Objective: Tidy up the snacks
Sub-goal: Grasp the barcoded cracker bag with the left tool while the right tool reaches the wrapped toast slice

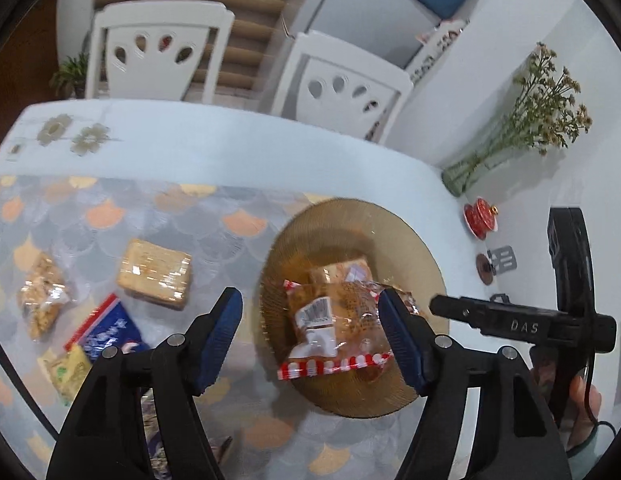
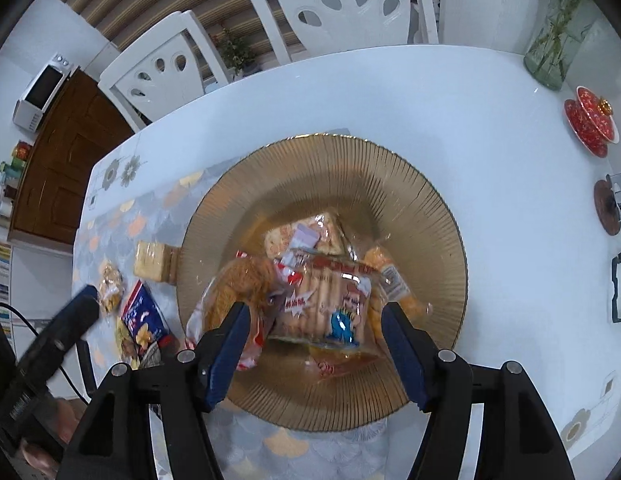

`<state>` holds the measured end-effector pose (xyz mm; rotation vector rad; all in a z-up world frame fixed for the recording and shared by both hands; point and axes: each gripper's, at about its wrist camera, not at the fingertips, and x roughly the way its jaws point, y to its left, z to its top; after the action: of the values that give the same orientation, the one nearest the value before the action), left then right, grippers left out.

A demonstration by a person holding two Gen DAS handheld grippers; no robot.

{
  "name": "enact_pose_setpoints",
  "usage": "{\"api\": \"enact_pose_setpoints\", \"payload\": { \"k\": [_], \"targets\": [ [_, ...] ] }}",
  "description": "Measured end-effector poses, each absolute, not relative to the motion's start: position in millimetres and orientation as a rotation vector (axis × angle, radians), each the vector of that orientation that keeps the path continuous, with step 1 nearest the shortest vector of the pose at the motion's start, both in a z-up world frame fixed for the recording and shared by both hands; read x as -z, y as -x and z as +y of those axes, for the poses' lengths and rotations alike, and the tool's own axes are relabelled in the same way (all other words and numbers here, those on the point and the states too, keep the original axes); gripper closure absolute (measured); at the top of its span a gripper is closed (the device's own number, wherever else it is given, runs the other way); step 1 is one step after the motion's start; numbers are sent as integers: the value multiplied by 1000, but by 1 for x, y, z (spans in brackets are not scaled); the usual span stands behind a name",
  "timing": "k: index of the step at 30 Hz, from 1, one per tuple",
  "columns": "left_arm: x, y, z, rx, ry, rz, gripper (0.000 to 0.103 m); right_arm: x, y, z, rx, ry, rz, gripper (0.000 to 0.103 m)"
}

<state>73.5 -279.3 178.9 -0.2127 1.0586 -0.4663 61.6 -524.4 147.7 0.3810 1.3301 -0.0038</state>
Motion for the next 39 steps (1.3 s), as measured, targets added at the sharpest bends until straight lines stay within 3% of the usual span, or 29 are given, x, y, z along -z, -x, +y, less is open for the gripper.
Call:
{"api": "enact_pose_setpoints", "payload": {
  "k": [12,22,30,32,36,39],
  "targets": [
    [-205,-40,-150,114,84,945,35,-165,-51,-469,-85,-334,1291,37],
    [-185,-52,-29,98,230,1001,35,-179,-54,-360,-134,-271,1298,37],
    [-149,-79,-9,247,270,1097,34,-174,-81,-290,-138,-231,1288,37],
    [-132,-87,-10,288,286,1155,28,-166,-93,-280,-117,-231,1299,37],
    [-101,-103,-19,309,238,1229,28,-150,-115,-269,-101,-186,1340,37],
    [-87,-111,-30,309,142,1243,27,-136,-132,-258,-125,-99,1380,26]
  ]
}}
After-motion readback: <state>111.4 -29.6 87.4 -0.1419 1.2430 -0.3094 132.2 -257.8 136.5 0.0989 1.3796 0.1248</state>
